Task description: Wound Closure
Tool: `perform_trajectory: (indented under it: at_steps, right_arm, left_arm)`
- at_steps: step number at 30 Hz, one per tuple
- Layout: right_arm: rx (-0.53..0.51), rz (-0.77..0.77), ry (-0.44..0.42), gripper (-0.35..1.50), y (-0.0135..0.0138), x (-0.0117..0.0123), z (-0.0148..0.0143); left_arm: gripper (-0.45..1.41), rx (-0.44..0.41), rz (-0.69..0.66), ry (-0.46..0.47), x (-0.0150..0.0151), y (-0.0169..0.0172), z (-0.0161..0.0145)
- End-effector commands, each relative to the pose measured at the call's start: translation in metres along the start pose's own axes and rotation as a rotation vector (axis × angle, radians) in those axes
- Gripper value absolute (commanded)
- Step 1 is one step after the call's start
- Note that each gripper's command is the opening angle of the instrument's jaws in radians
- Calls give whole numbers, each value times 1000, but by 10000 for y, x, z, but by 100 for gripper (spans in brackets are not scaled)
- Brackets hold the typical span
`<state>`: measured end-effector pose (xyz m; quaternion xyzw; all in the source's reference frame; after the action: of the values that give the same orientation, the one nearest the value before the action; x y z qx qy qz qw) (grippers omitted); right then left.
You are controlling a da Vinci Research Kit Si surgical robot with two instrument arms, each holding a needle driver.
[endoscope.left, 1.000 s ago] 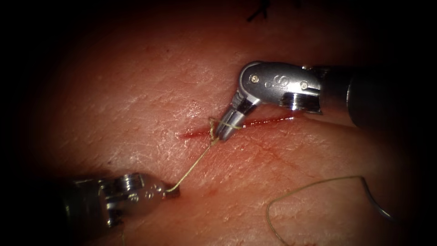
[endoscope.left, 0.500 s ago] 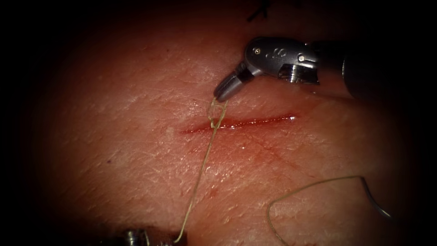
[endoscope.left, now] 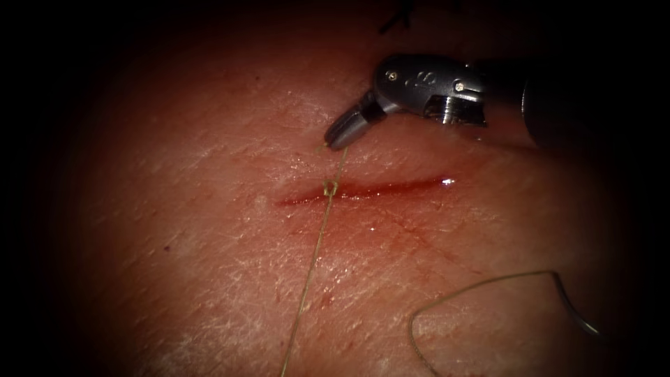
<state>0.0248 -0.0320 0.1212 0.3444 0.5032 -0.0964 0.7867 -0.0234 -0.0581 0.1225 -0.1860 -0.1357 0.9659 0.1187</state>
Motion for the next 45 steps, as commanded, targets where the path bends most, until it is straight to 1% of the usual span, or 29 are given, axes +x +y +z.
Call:
perform_trajectory:
  at_steps: [1, 7, 12, 21, 26, 28, 31, 32, 33, 36, 37, 38, 39, 40, 41, 44, 45]
  right_arm:
    - [-3, -1, 3, -35, 8, 1, 4]
    - [-23, 11, 1, -35, 12, 1, 3]
    - [-80, 35, -3, -35, 22, -1, -5]
    - [-172, 44, -11, -35, 36, -6, -19]
    - [-172, 38, -14, -35, 36, -8, -19]
    - [-172, 31, -15, -35, 34, -8, -17]
    - [-189, -28, -21, -35, 30, -6, -13]
    - [-195, -45, -22, -35, 28, -5, -12]
    - [-203, -50, -26, -35, 25, -4, -11]
    - [-224, -45, -18, -35, 14, -2, -10]
    - [-236, -42, -8, -11, 10, -1, -10]
    - [-256, -34, 8, 36, 6, 1, -11]
    - [-270, -24, 24, 52, 2, 2, -12]
    - [-285, -24, 32, 62, -2, 4, -13]
    - [-307, -19, 36, 79, -7, 6, -15]
    - [-388, 24, 33, 111, -18, 12, -25]
    - [-413, 38, 40, 118, -21, 13, -29]
  left_arm:
    - [-45, -3, 8, -1, 1, 6, 7]
    - [-45, -15, 19, -13, -5, 30, 8]
    - [-45, -23, 25, -19, -7, 45, 10]
    - [-45, -26, 25, -18, -12, 56, -1]
    - [-45, -24, 21, -20, -13, 60, 2]
    - [-45, -24, 21, -20, -12, 60, 2]
    - [-45, -33, 20, -19, -9, 54, -5]
    - [-45, -28, 19, -5, -6, 48, -11]
    - [-45, 7, 16, 20, -3, 38, -22]
    - [-45, 67, 1, 44, 3, 11, -54]
    - [-45, 86, -10, 53, 5, -1, -68]
    - [-45, 100, -18, 57, 6, -11, -78]
    - [-45, 111, -25, 57, 6, -20, -87]
    - [-45, 128, -44, 61, 7, -32, -97]
    - [-45, 135, -45, 59, 8, -41, -104]
    - [-45, 147, -55, 50, 9, -65, -119]
    - [-45, 152, -52, 44, 9, -72, -123]
